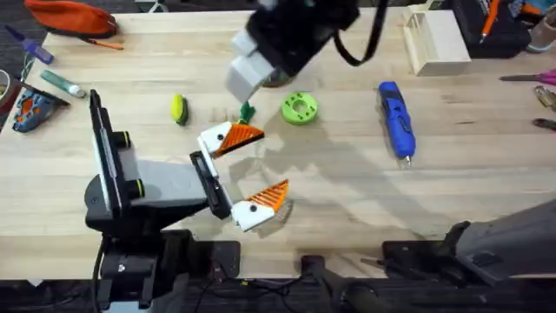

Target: Pick up the gripper from the table and insert it into the empty holder that is missing its gripper. Then pick up a screw, insert it into the mounting hole, and use the screwdriver to tighten it. Finally, clean up the table by picking up the vegetable and placing it into the bucket.

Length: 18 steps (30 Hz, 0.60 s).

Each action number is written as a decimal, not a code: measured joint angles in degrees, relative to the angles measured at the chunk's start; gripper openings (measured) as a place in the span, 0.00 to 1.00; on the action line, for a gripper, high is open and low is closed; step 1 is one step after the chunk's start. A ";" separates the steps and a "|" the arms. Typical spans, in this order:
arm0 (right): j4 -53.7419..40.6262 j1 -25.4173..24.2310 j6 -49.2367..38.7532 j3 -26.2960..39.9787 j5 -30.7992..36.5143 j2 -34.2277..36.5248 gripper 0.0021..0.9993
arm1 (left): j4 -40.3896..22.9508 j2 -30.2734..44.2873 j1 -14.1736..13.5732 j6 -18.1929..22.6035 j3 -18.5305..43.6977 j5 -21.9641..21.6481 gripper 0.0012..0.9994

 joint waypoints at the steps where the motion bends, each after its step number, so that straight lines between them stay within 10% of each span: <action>1: 1.21 -0.72 0.69 -1.91 0.01 -0.95 0.86 | 0.00 -0.01 0.00 0.00 0.00 0.02 0.99; 18: 5.11 -16.29 14.99 -23.64 6.49 -14.08 0.86 | -0.04 0.01 0.00 0.02 0.00 0.17 0.99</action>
